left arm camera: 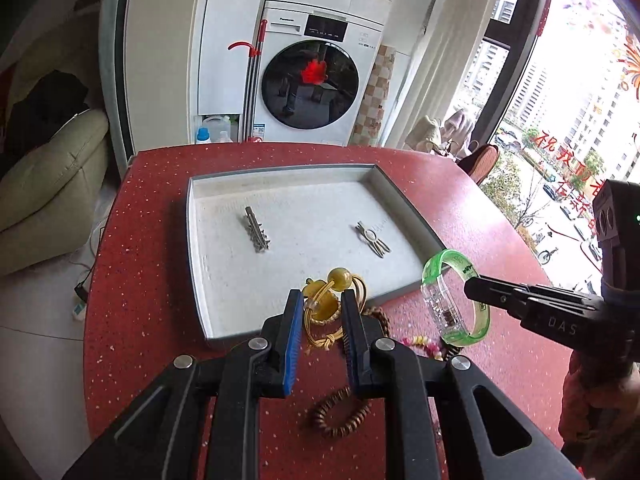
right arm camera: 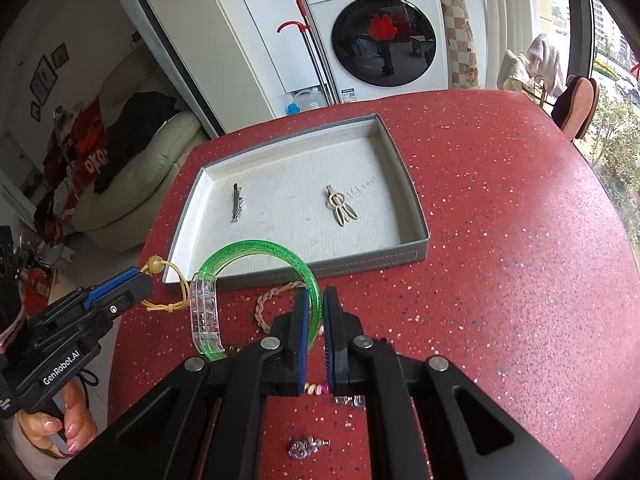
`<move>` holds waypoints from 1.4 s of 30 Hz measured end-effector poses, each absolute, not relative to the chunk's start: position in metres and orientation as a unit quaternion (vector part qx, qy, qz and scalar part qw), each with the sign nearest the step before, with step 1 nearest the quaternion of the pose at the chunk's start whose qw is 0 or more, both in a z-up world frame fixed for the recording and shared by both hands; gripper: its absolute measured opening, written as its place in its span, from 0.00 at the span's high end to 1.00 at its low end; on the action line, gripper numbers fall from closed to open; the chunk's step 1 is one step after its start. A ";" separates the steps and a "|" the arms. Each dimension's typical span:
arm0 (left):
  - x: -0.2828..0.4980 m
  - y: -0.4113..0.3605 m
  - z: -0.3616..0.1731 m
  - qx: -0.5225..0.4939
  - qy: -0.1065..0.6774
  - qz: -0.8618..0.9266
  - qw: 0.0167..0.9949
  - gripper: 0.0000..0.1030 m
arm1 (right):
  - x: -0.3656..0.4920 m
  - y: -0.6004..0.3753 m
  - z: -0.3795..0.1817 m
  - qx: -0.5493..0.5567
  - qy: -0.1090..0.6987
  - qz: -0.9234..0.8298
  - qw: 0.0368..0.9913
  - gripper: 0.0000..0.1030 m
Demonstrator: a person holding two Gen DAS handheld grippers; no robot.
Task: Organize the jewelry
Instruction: 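Carry the hair tie in the left tool while the right tool carries the green bangle into the tray, then open the left tool releasing the hair tie while the right tool releases the bangle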
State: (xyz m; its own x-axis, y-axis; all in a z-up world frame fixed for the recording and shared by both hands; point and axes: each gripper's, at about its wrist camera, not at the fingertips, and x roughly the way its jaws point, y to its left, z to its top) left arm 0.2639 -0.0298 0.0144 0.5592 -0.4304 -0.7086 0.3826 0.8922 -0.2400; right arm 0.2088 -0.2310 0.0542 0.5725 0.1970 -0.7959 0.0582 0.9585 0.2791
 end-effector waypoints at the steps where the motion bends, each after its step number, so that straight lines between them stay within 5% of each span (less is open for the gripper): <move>1: 0.271 -0.030 0.014 -0.030 0.408 -0.226 0.884 0.64 | 0.218 -0.231 0.054 0.135 0.462 0.038 0.876 0.93; 18: 0.375 -0.046 -0.021 -0.008 0.439 -0.156 0.885 0.64 | 0.347 -0.260 0.005 0.139 0.486 -0.022 0.862 0.93; 36: 0.378 -0.064 -0.038 0.042 0.450 -0.129 0.883 0.63 | 0.366 -0.267 -0.018 0.162 0.502 -0.025 0.850 0.86; 39: 0.376 -0.063 -0.034 0.036 0.449 -0.130 0.883 0.63 | 0.360 -0.268 -0.013 0.177 0.495 -0.013 0.851 0.67; 41: 0.375 -0.062 -0.033 0.034 0.448 -0.131 0.884 0.63 | 0.353 -0.267 -0.007 0.178 0.486 -0.011 0.856 0.45; 42: 0.375 -0.062 -0.032 0.034 0.448 -0.131 0.884 0.63 | 0.351 -0.267 -0.003 0.178 0.481 -0.009 0.858 0.45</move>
State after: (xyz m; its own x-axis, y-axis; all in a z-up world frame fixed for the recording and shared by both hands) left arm 0.3747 -0.0617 -0.0324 0.5652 -0.2009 -0.8001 0.2620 0.9634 -0.0568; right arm 0.3506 -0.2669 -0.0032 0.5369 0.1558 -0.8291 0.1864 0.9366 0.2967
